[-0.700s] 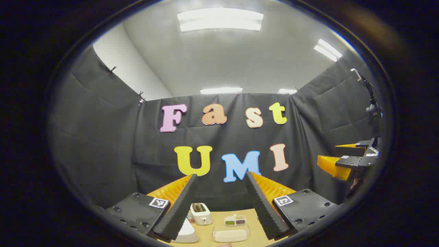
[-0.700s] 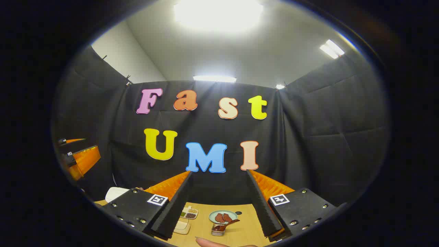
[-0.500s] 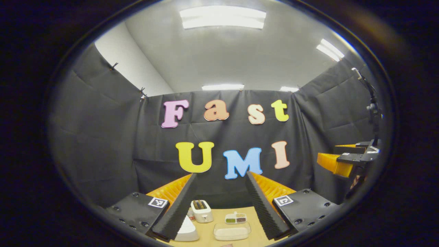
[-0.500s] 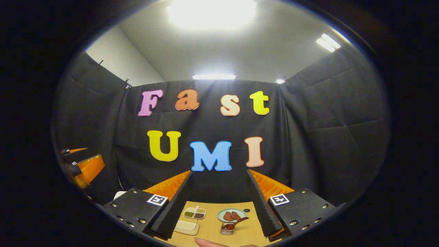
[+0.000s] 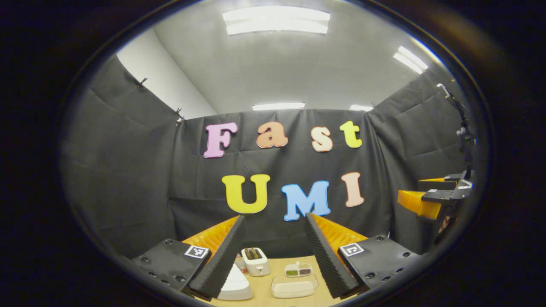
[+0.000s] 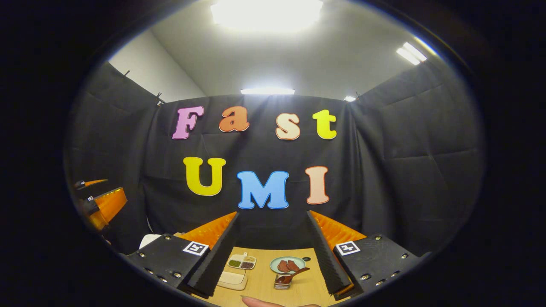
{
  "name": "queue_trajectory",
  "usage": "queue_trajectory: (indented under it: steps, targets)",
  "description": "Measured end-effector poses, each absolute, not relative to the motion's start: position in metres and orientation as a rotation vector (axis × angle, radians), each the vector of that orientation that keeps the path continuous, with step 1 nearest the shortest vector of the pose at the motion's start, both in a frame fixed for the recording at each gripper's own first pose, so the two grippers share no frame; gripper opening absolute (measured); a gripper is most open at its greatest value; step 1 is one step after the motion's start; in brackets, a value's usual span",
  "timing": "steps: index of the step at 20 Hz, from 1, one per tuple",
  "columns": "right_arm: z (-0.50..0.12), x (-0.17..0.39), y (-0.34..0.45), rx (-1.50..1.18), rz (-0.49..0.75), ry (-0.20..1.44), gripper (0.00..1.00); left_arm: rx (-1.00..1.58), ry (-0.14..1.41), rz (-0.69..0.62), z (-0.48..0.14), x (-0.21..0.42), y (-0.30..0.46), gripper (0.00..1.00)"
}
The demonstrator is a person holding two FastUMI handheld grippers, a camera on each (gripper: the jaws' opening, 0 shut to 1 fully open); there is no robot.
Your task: Close the left gripper, press the button to open the rice cooker; take a wooden spoon from the chopstick holder with the right hand, scoop a spoonful of rice and pour it into the rice cooker, then put the wooden spoon back into the chopstick holder.
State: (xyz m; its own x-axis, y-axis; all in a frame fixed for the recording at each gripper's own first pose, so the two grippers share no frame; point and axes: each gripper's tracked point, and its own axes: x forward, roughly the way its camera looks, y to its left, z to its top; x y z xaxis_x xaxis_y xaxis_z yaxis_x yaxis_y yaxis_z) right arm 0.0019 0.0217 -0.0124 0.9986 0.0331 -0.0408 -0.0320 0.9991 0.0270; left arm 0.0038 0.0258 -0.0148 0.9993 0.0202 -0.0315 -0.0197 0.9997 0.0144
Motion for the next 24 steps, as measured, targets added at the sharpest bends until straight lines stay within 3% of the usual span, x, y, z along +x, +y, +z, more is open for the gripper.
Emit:
queue_trajectory:
  steps: [6,9,16,24]
  targets:
    - [-0.014,-0.002,0.021,0.024,0.037,0.043,0.92,0.007,0.046,0.038,-0.018,0.004,0.029,0.94]
    - [-0.018,-0.001,0.021,0.019,0.050,0.049,0.92,0.010,0.048,0.055,-0.020,0.000,0.029,0.85]
    - [-0.034,0.000,0.030,0.040,0.097,0.078,0.92,0.101,0.043,0.151,-0.027,-0.006,0.047,0.86]
    - [-0.032,0.004,0.080,0.018,0.050,0.100,0.93,0.130,0.079,0.169,-0.080,0.027,0.106,0.58]
